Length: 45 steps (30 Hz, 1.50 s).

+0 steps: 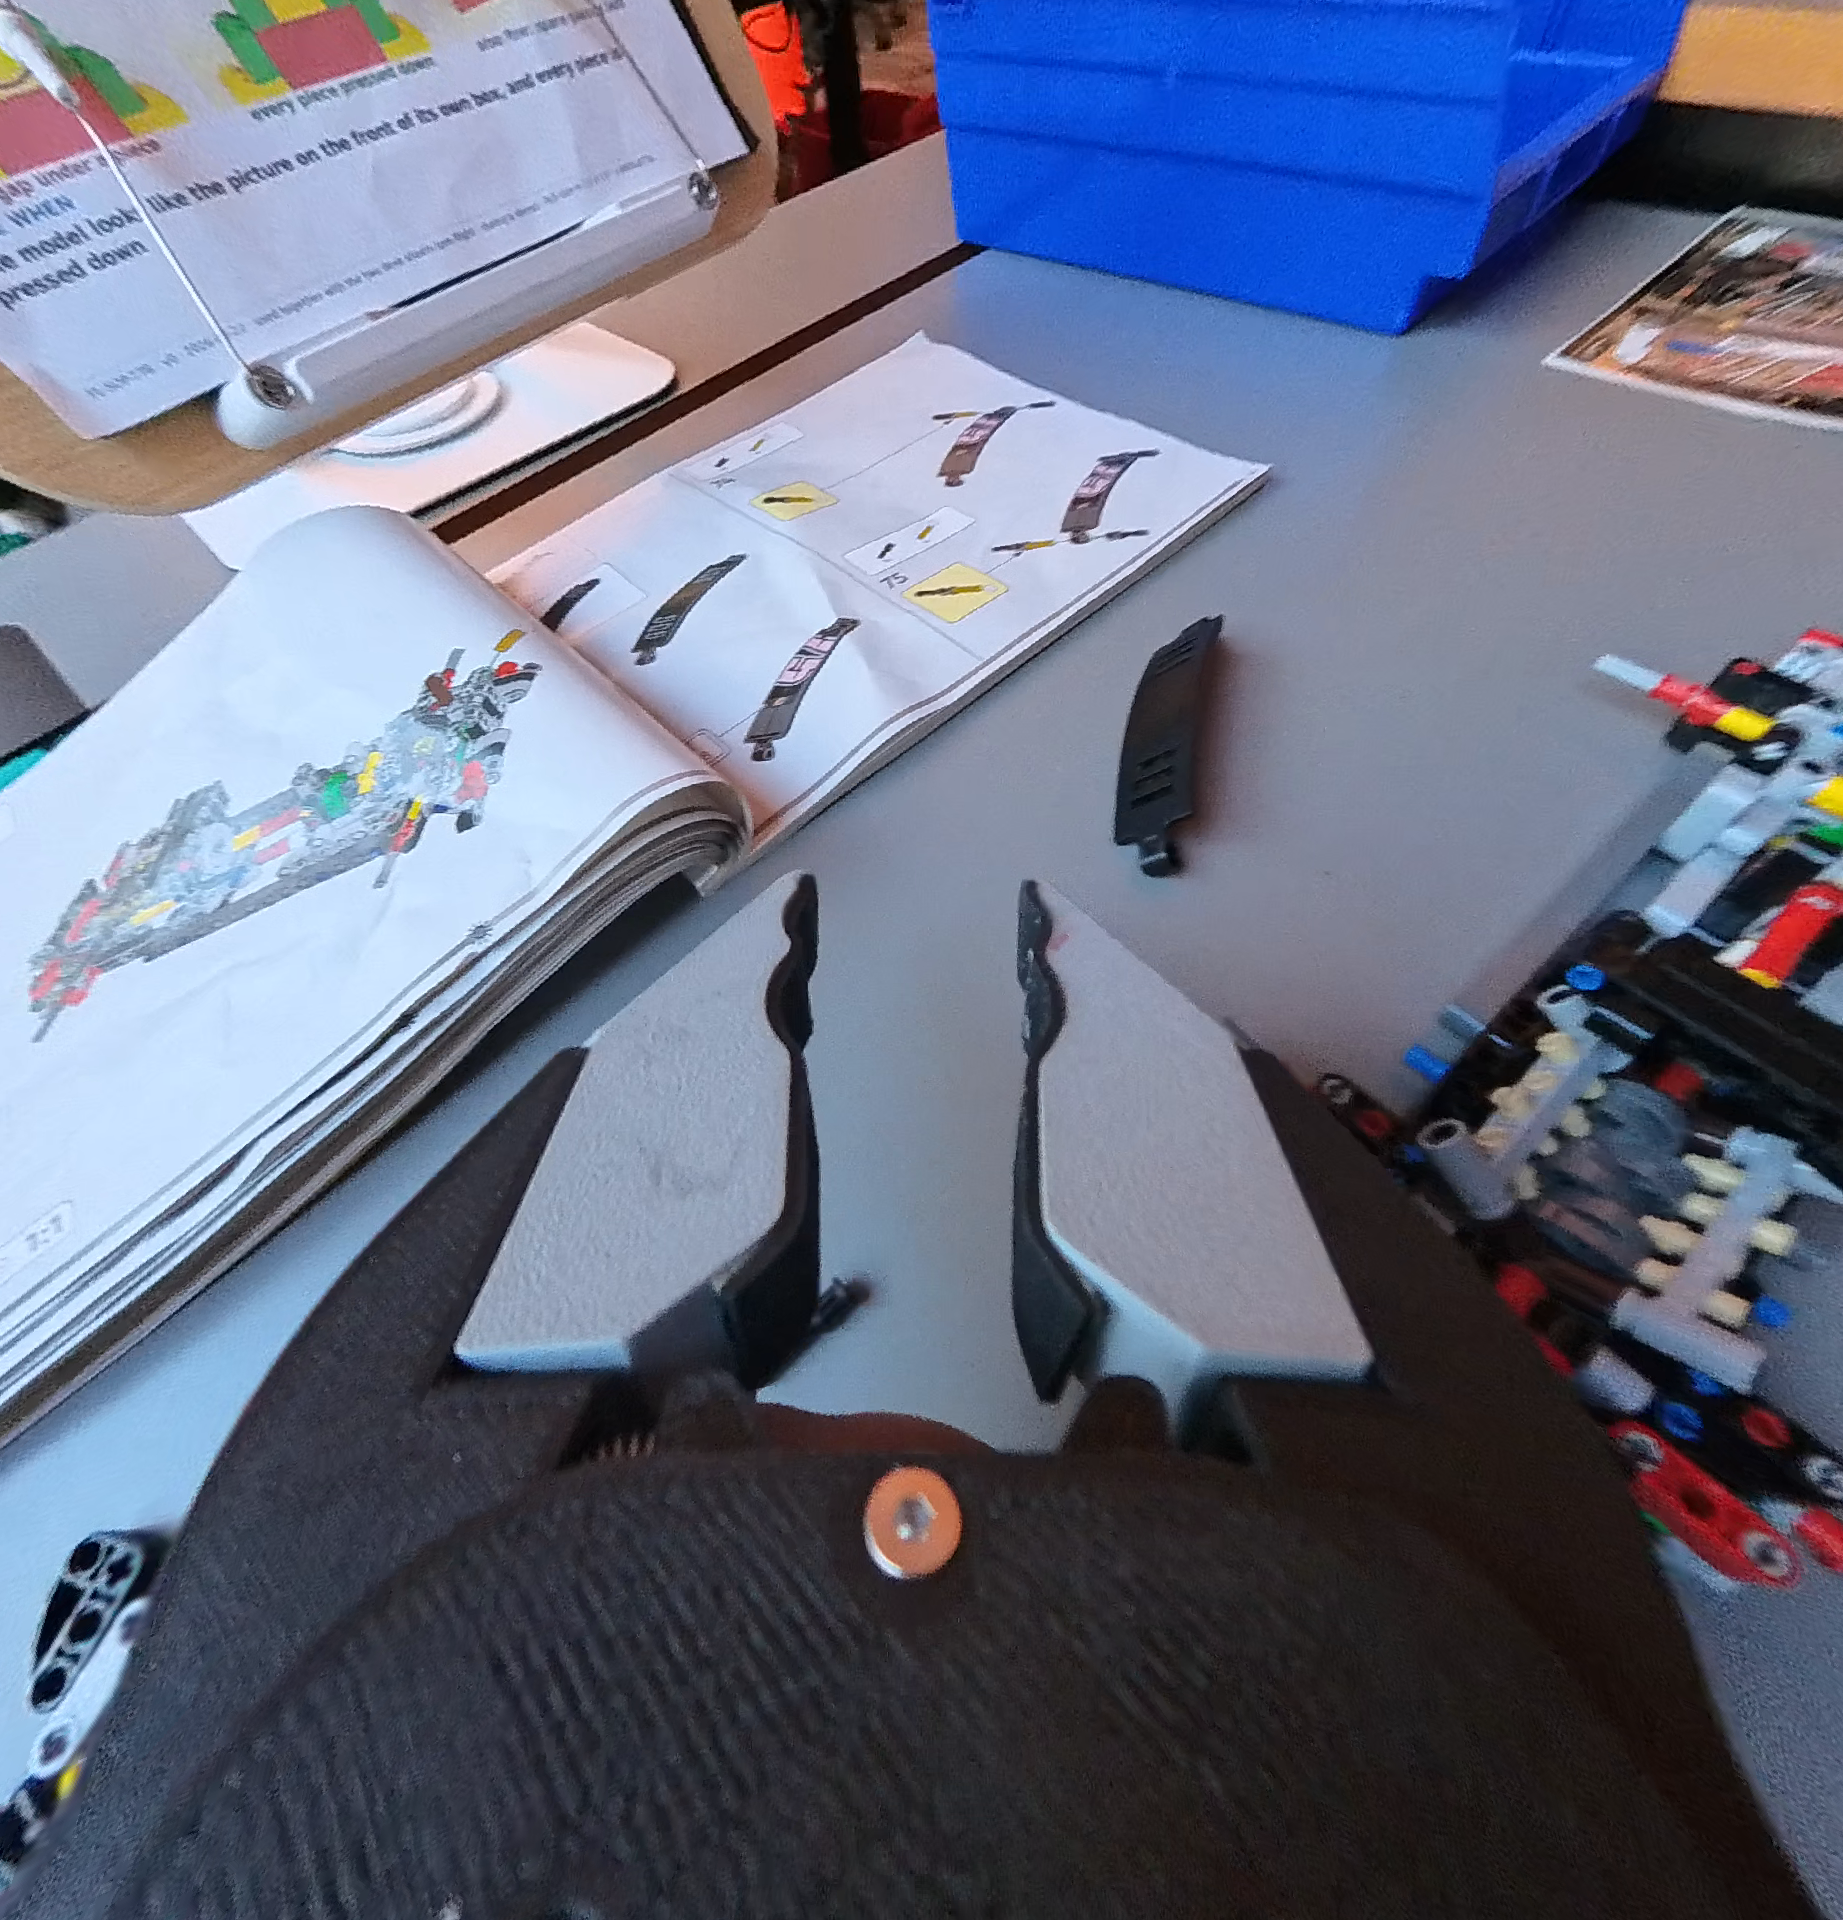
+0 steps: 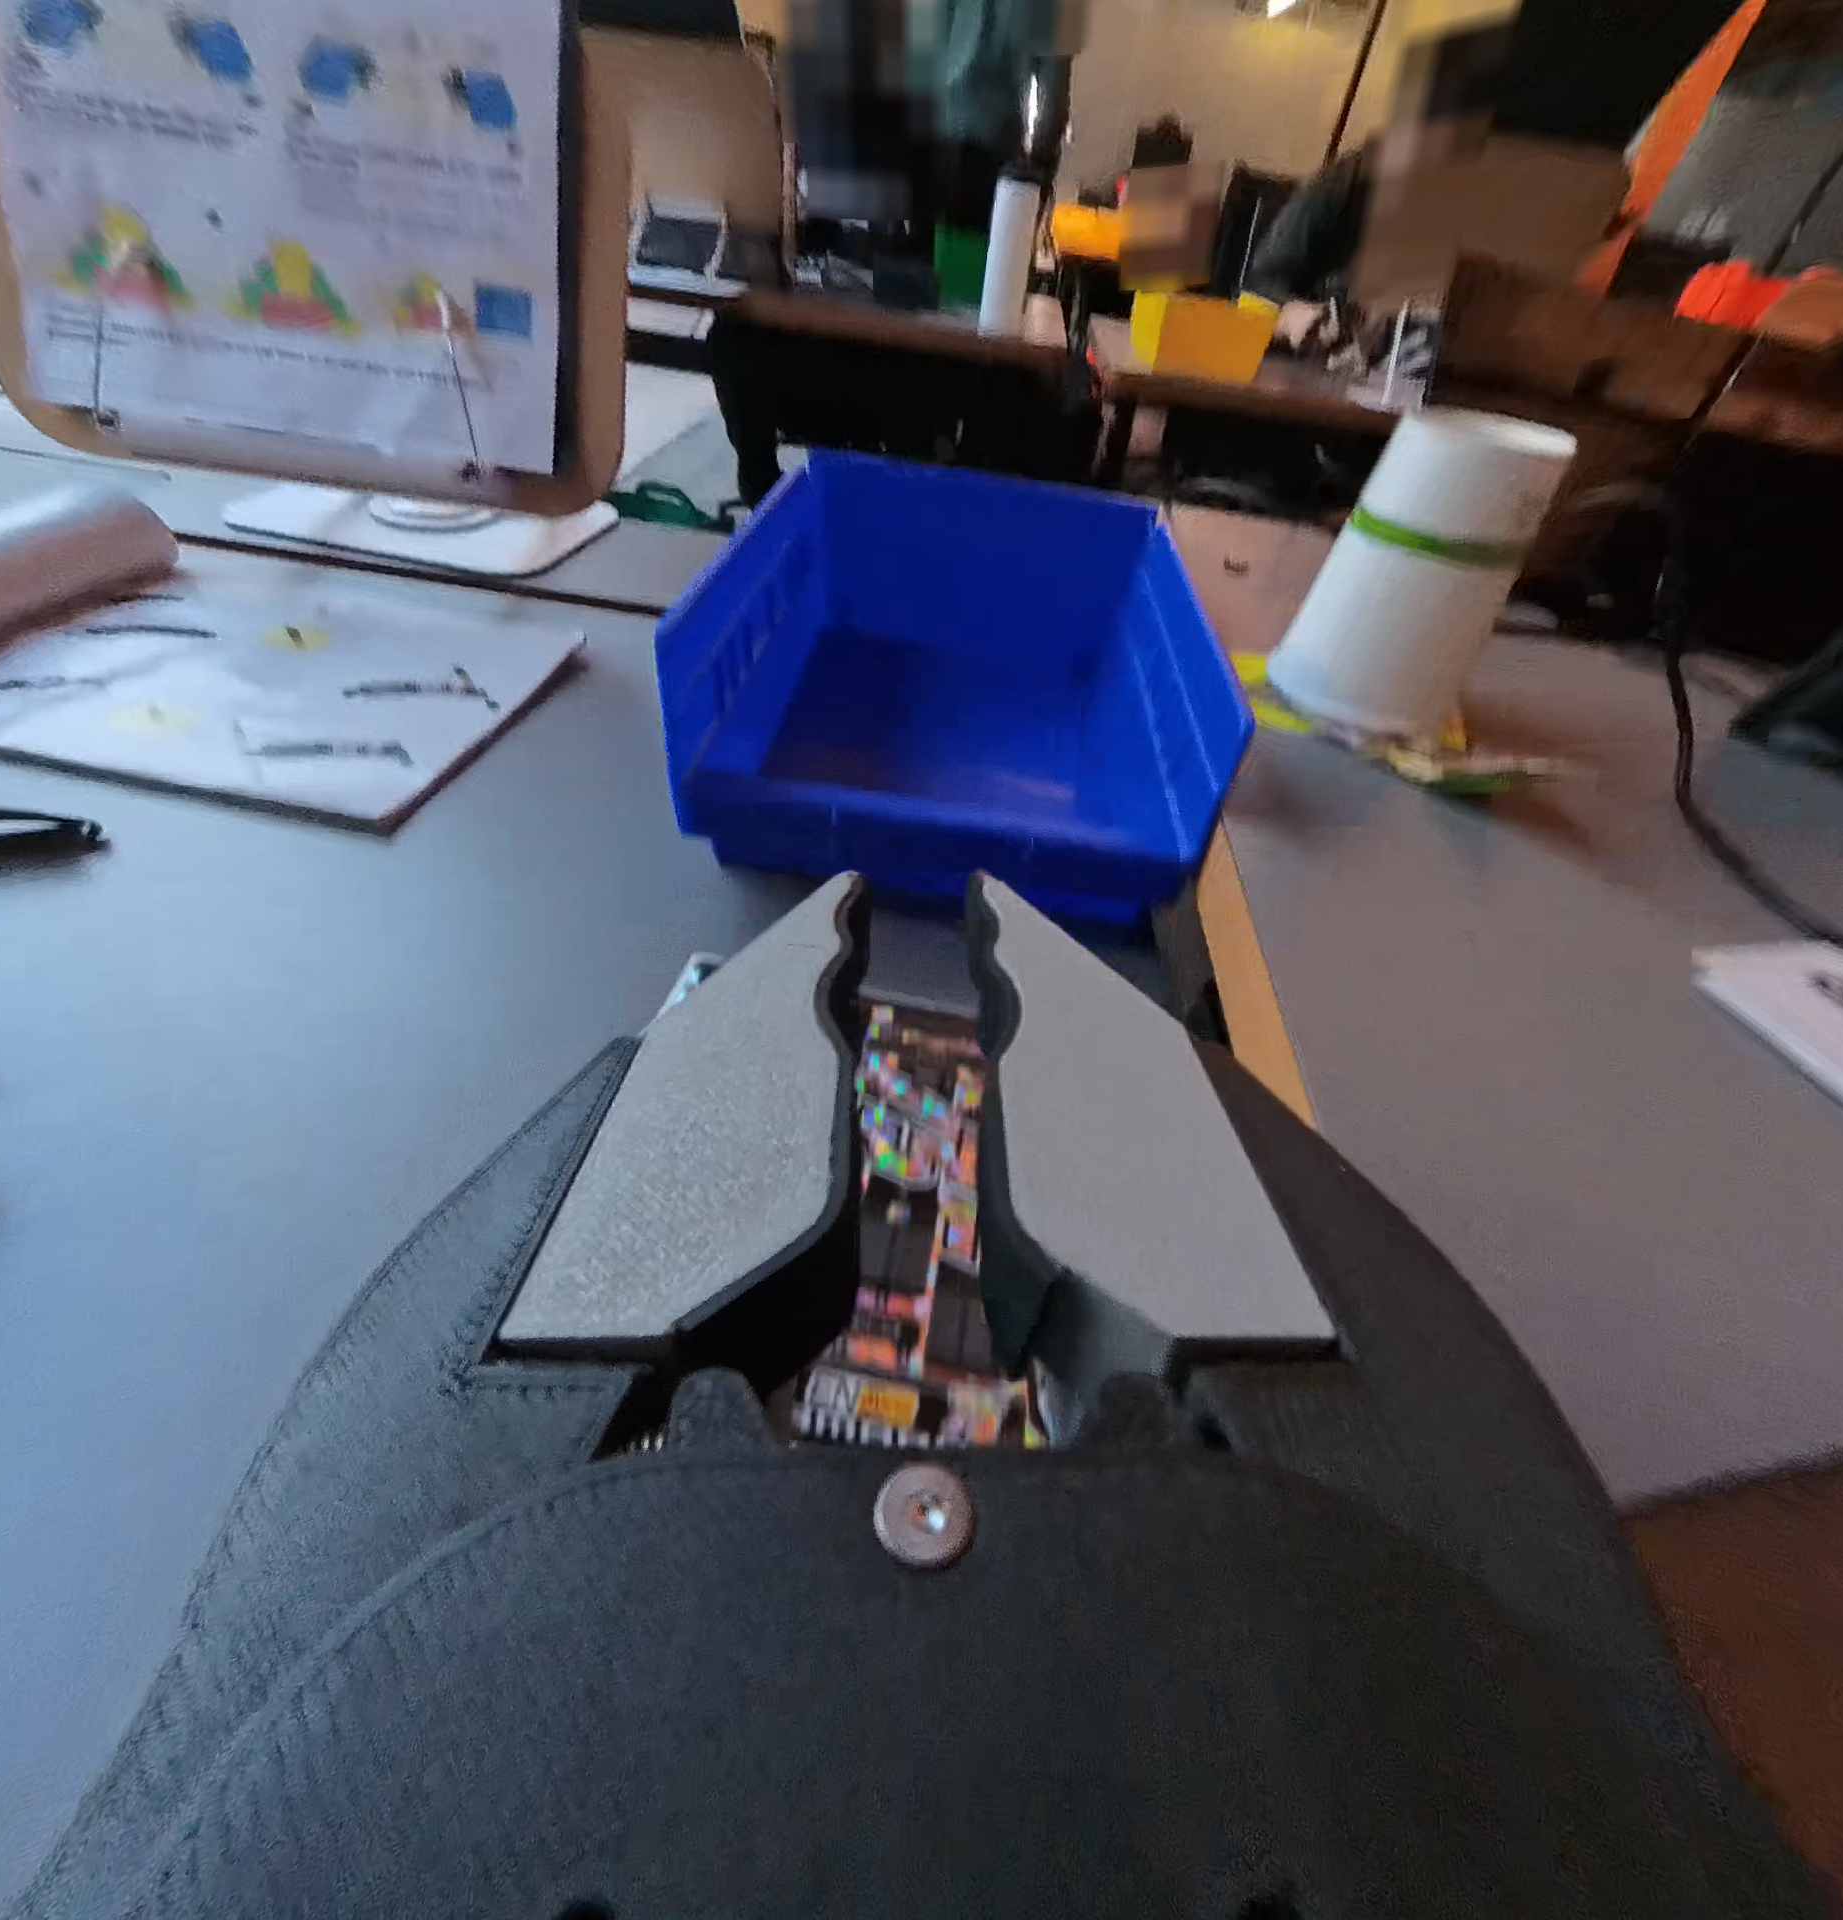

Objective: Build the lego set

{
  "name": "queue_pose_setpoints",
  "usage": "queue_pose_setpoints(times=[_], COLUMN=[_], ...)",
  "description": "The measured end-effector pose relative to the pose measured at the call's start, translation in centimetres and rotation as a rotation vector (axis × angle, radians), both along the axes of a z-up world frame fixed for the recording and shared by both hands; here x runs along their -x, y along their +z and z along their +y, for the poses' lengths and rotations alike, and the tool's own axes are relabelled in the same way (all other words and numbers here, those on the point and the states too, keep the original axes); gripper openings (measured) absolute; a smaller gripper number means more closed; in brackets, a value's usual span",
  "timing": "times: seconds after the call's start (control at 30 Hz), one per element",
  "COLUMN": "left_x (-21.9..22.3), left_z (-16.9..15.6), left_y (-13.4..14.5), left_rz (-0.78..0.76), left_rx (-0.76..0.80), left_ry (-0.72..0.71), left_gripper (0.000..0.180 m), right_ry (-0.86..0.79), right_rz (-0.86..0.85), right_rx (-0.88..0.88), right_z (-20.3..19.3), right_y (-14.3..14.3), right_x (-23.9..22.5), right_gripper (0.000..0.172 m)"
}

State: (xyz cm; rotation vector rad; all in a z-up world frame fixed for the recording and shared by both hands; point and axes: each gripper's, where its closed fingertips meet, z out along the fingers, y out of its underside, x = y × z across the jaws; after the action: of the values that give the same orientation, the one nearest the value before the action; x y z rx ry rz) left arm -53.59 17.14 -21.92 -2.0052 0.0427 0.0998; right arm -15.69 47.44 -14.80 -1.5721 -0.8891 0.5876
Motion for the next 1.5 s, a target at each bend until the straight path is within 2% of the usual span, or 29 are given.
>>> queue_pose_setpoints(times=[0.17,0.23,0.37,0.43,0.5,0.6,0.7,0.83,0.93,1.03,1.17,1.3,1.5], left_x=[0.8,1.1,1.6,2.0,2.1,2.2,2.3,2.4,2.2,1.6,1.3,1.4,2.0], left_z=[0.0,0.0,0.2,0.1,0.2,0.1,0.0,-0.2,-0.2,0.0,-0.1,0.0,0.0], left_y=[0.4,0.8,0.8,0.7,0.8,0.8,0.6,0.4,0.2,0.0,0.1,-0.2,0.1], left_rz=[0.035,0.025,-0.007,-0.015,-0.036,-0.057,-0.041,0.017,0.043,0.063,0.102,0.110,0.114], left_rx=[-0.012,-0.034,-0.037,-0.030,-0.034,-0.041,-0.030,-0.017,-0.012,-0.003,-0.003,0.005,-0.017], left_ry=[0.043,0.062,0.078,0.089,0.090,0.091,0.086,0.083,0.073,0.053,0.042,0.037,0.061], left_gripper=[0.036,0.035,0.035,0.035,0.035,0.035,0.035,0.034,0.034,0.034,0.034,0.033,0.031], right_ry=[0.065,0.074,0.129,0.149,0.294,0.622,0.696,0.664,0.529,0.367,0.246,0.186,0.183], right_rz=[-0.040,-0.099,-0.203,-0.332,-0.367,-0.383,-0.386,-0.124,-0.004,0.057,0.108,0.065,-0.006], right_rx=[0.292,0.414,0.482,0.513,0.517,0.672,0.677,0.520,0.357,0.243,0.168,0.132,0.152], right_z=[-2.0,-2.6,-3.5,-4.2,-6.7,-13.5,-15.2,-13.5,-10.7,-8.1,-6.0,-5.5,-5.8], right_y=[-4.4,-6.7,-10.2,-12.7,-12.9,-12.7,-12.2,-6.6,-4.1,-3.9,-4.2,-5.2,-7.3], right_x=[-3.2,-3.6,-2.3,-1.5,0.2,2.1,1.9,0.5,-2.2,-4.9,-7.1,-8.0,-8.6], right_gripper=[0.016,0.023,0.015,0.015,0.000,0.000,0.003,0.008,0.015,0.015,0.015,0.018,0.020])
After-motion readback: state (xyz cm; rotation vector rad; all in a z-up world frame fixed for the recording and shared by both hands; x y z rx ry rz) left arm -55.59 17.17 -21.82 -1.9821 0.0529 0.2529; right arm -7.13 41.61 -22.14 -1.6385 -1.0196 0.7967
